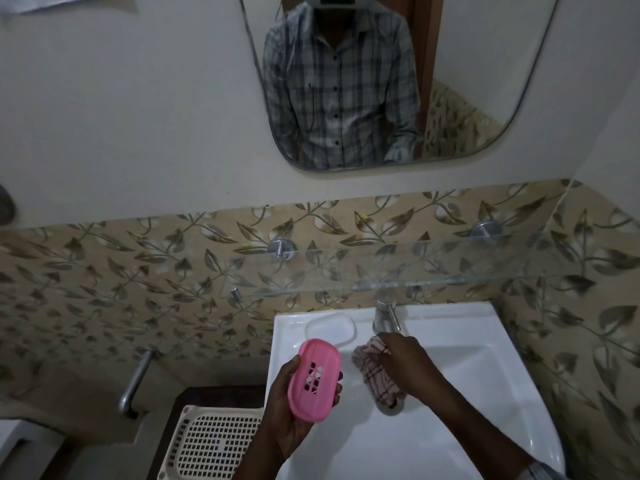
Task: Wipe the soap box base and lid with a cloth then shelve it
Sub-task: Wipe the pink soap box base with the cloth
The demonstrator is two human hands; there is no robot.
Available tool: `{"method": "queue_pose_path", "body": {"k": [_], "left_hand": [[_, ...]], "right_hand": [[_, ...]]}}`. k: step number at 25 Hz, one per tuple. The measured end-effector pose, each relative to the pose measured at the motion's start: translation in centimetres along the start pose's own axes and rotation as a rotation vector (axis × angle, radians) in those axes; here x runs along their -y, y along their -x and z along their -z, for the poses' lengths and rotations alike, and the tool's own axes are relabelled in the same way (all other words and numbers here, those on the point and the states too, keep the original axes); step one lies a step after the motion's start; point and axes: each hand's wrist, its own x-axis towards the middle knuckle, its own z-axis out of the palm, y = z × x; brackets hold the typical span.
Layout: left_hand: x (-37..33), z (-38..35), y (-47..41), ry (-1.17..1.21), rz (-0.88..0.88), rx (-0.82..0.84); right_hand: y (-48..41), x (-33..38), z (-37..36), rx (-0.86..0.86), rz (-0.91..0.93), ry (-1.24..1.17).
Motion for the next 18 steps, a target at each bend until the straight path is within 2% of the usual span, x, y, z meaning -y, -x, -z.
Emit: {"method": "queue_pose_path", "body": {"k": [2,4,7,9,11,12,13,15,17,18], "left_hand": [[-0.3,-0.5,-0.3,-0.032,-0.081,-0.050],[-1.2,-0.9,-1.0,-0.048,-0.114,-0.117],[-1.9,-1.6,-2.1,-0.056,-0.047,-0.144],[-1.3,-2.2,-2.6,-0.066,0.028,-0.101],[-0.1,-2.7,-2.7,-0.036,0.074,-0.037],[0.3,-3.0,-2.7,-0.010,0.081,-0.022],[0.6,-3.3,-2.6,0.029,0.085,-0.012],[0.2,-3.6,-2.5,0.128,0.091,0.016],[-0.9,-3.8,-2.4,0.169,0.085,0.038],[-1.4,-3.7,-2.2,0.168,0.090,0.054]], "right_hand": [[0.5,0.1,0.4,0.029,0.094,0.093],[0.6,0.3,0.9,0.116,0.265,0.223],[0.2,2.1,2.7,0.237,0.505,0.392],[-0.5,3.6,3.1,0.283,0.659,0.528],[-0.7,4.3,1.3,0.181,0.748,0.633],[-0.7,4.2,-0.1,0.057,0.737,0.614],[-0.3,3.9,-1.2,-0.084,0.716,0.535],[0.5,2.3,-2.5,-0.206,0.803,0.355],[1.5,-0.1,-2.3,-0.176,0.928,0.315],[2.1,-0.7,-1.9,-0.104,0.918,0.336]]}}
